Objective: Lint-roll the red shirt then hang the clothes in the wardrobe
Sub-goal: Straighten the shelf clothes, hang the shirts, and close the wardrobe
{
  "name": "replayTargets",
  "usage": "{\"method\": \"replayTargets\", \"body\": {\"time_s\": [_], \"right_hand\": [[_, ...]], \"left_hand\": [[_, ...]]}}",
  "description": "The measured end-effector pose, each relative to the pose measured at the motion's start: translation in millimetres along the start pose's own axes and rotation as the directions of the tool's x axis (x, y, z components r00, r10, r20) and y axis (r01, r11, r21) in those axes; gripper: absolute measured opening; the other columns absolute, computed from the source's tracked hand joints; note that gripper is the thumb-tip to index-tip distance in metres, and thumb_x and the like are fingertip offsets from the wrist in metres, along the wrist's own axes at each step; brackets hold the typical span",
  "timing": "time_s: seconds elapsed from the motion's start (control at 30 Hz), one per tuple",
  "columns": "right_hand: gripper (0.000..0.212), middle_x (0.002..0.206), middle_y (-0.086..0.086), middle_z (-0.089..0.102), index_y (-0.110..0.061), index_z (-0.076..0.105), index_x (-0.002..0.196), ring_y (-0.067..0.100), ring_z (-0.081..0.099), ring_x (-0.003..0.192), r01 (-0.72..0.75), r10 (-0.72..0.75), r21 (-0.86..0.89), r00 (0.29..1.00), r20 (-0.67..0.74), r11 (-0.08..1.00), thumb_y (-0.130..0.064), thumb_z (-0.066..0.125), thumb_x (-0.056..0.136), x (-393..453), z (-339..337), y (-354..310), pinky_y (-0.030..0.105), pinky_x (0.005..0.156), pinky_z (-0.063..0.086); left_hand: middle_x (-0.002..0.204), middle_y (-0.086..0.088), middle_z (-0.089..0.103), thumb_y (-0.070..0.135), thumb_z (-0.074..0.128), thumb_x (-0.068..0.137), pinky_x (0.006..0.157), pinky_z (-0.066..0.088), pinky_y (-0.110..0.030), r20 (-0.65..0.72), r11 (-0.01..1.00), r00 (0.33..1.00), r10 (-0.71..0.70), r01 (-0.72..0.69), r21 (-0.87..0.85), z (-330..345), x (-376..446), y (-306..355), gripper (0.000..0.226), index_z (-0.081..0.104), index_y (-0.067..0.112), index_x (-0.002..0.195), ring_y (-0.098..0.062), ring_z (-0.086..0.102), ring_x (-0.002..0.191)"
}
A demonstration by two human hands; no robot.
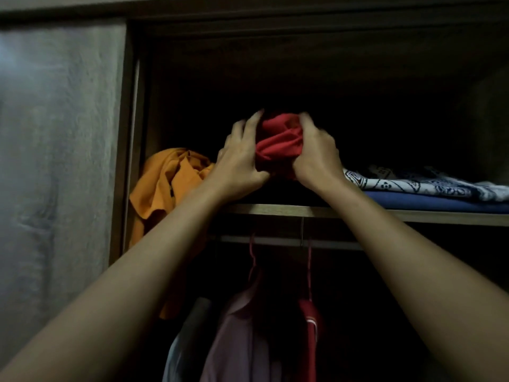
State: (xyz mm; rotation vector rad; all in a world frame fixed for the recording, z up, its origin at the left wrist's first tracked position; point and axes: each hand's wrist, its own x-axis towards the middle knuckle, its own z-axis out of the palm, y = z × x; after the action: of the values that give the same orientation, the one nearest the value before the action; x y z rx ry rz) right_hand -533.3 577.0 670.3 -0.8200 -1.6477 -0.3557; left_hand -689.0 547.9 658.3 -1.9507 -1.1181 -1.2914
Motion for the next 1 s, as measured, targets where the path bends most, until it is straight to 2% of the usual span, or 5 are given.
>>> {"method": "replayTargets", "body": {"time_s": [0.17, 0.37, 0.67, 0.8, 1.0], "right_hand": [[0.058, 0.109, 0.01, 0.054, -0.029, 0.04, 0.128, 0.025, 0.059, 0.093, -0.031, 0.037, 0.047, 0.99, -0.135, 0.998, 0.003, 0.054, 0.082, -4, 3, -6, 0.034, 0.076, 0.053], [0.05, 0.103, 0.002, 0.045, -0.026, 0.044, 0.123, 0.011, 0.05, 0.078, 0.085, -0.076, 0.026, 0.966, -0.247, 0.996, 0.003, 0.054, 0.083, -11, -2, -19, 0.01, 0.059, 0.038], [0.041, 0.108, 0.007, 0.048, -0.007, 0.053, 0.119, 0.0, 0.045, 0.085, 0.105, 0.01, 0.212, 0.876, -0.481, 0.972, -0.011, 0.063, 0.08, -47, -19, -12, -0.002, 0.071, 0.033], [0.035, 0.107, 0.01, 0.045, -0.009, 0.055, 0.113, 0.015, 0.049, 0.092, 0.139, -0.034, 0.155, 0.843, -0.537, 0.978, -0.016, 0.054, 0.078, -72, -23, -7, 0.001, 0.078, 0.03], [0.03, 0.103, 0.019, 0.047, -0.02, 0.049, 0.106, 0.004, 0.037, 0.095, 0.214, -0.14, 0.108, 0.872, -0.469, 0.971, -0.011, 0.056, 0.079, -110, -9, -6, 0.0, 0.084, 0.026]], "left_hand": [[0.148, -0.014, 0.028, 0.051, 0.071, 0.071, 0.108, 0.033, -0.055, 0.042, 0.994, 0.993, -0.113, 0.112, 0.015, 6, 0, -12, 0.109, -0.003, 0.031, 0.149, -0.033, 0.033, 0.135], [0.136, -0.009, 0.049, 0.045, 0.074, 0.076, 0.102, 0.041, -0.031, 0.114, 0.969, 0.98, -0.166, 0.183, -0.163, 3, 0, -22, 0.092, 0.019, 0.024, 0.147, -0.024, 0.051, 0.122], [0.141, -0.012, 0.043, 0.029, 0.083, 0.068, 0.101, 0.038, -0.029, 0.296, 0.916, 0.868, -0.399, 0.391, 0.09, 0, 1, -42, 0.098, 0.025, 0.015, 0.146, -0.028, 0.043, 0.129], [0.143, -0.014, 0.04, 0.033, 0.082, 0.068, 0.105, 0.037, -0.033, 0.404, 0.91, 0.817, -0.411, 0.342, 0.234, -14, 2, -33, 0.092, 0.032, 0.012, 0.142, -0.03, 0.041, 0.13], [0.144, -0.011, 0.04, 0.041, 0.066, 0.082, 0.11, 0.035, -0.038, 0.381, 0.933, 0.864, -0.33, 0.237, 0.272, -42, -27, -1, 0.076, 0.031, 0.014, 0.145, -0.03, 0.041, 0.131]]}}
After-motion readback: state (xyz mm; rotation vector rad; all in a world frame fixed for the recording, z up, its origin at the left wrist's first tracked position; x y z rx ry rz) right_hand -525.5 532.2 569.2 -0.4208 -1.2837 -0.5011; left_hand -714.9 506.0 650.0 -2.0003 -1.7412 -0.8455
